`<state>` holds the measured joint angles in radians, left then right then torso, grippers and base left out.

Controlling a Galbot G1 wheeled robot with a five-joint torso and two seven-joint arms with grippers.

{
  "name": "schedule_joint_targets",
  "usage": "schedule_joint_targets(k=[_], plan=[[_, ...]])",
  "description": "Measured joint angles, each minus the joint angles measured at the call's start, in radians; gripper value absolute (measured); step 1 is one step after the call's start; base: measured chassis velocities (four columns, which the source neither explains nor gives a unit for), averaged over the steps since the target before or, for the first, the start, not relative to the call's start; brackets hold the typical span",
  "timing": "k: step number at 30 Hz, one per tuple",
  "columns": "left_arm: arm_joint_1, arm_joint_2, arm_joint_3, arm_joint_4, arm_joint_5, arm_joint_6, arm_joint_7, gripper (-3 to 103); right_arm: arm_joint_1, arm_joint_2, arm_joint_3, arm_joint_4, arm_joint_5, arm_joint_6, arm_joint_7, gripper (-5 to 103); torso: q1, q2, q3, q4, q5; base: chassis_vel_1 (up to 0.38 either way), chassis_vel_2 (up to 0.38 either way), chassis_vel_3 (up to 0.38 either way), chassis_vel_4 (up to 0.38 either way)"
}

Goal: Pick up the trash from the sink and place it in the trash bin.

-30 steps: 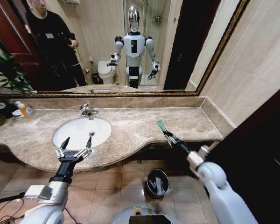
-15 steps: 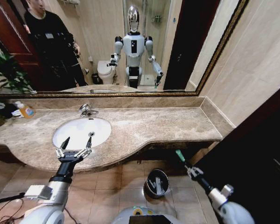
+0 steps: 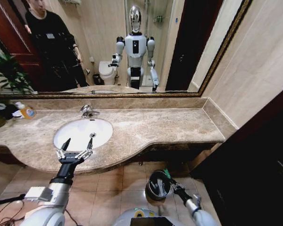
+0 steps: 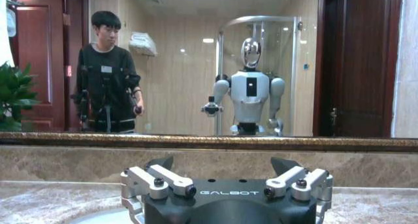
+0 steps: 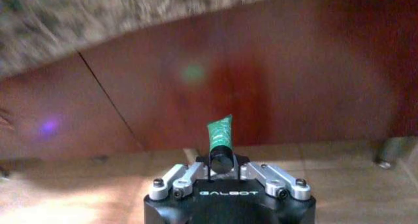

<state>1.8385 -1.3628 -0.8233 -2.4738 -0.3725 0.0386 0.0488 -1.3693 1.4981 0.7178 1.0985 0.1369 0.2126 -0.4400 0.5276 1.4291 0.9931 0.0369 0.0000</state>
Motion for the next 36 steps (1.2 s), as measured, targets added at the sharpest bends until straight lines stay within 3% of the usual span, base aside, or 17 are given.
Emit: schedule_joint_targets(k=[5,11,29,32,33,36], plan=[[0.000,0.000,0.000,0.000,0.000,0.000,0.000,100,0.075,0.030,-0.003,-0.143,-0.085,0.061,0.091,20,0.000,0.000,0.000,0.0001,0.0002,0.000,0.000,0.000,0.000],[0.000,0.000,0.000,0.000,0.000,0.000,0.000,100,0.106,0.035,-0.014,-0.241,-0.140,0.117,0.099,20,0.000,0.000,0.000,0.0000,-0.0002,0.000,0.000,0.000,0.000],[0.000,0.000,0.000,0.000,0.000,0.000,0.000,100,0.108,0.046,-0.012,-0.227,-0.148,0.106,0.102,17,0.000,0.000,0.000,0.0000,-0.0001,0.000,0.000,0.000,0.000],[0.000,0.000,0.000,0.000,0.000,0.000,0.000,100,0.108,0.044,-0.012,-0.233,-0.149,0.109,0.115,30,0.000,0.000,0.000,-0.0001,0.0000,0.000,0.000,0.000,0.000],[0.000,0.000,0.000,0.000,0.000,0.000,0.000,100,0.108,0.044,-0.012,-0.233,-0.149,0.109,0.115,30,0.000,0.000,0.000,-0.0001,0.0000,0.000,0.000,0.000,0.000],[0.000,0.000,0.000,0.000,0.000,0.000,0.000,100,0.101,0.049,-0.013,-0.226,-0.149,0.109,0.122,47,0.000,0.000,0.000,-0.0001,-0.0001,0.000,0.000,0.000,0.000]])
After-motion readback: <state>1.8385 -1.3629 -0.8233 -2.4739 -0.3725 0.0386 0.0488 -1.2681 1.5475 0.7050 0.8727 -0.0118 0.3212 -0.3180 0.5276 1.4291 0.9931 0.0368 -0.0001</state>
